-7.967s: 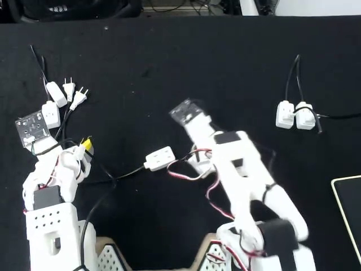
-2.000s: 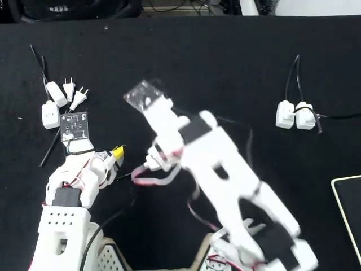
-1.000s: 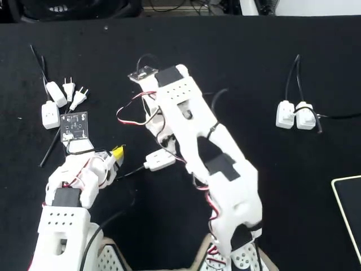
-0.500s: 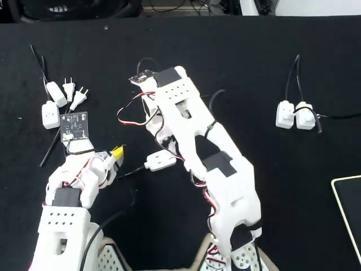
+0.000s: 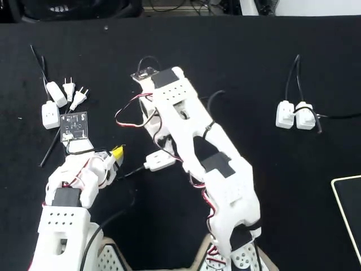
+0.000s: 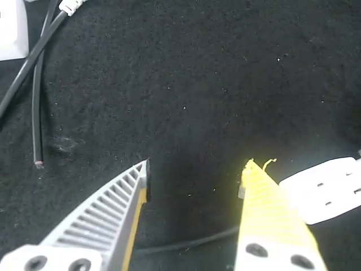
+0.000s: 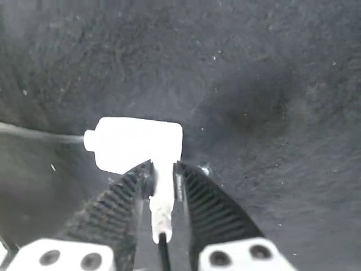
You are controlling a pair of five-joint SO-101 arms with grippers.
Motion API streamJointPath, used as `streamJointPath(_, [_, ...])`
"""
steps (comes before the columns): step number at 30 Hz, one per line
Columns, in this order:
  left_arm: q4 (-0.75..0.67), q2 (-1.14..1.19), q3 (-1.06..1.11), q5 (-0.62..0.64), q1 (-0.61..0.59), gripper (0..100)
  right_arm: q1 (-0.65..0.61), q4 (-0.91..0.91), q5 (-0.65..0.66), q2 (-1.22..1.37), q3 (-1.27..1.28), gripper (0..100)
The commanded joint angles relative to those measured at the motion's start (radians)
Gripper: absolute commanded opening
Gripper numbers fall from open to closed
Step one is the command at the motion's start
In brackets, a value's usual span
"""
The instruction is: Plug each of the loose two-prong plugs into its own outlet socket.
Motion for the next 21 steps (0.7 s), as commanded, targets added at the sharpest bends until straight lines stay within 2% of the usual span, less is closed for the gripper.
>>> streamJointPath(1, [0.002,-0.011,-0.028,-0.003,-0.010,27,-0.037,-0.040,-0.044,-0.004,-0.036,1.0])
streamJointPath(14, [0.002,-0.011,-0.030,-0.003,-0.012,27,-0.029,-0.081,-0.035,-0.018,0.077,1.0])
streamJointPath(21, [0.002,-0.011,-0.031,-0.003,-0.013,27,-0.031,-0.199,-0.035,-0.188,0.232,1.0])
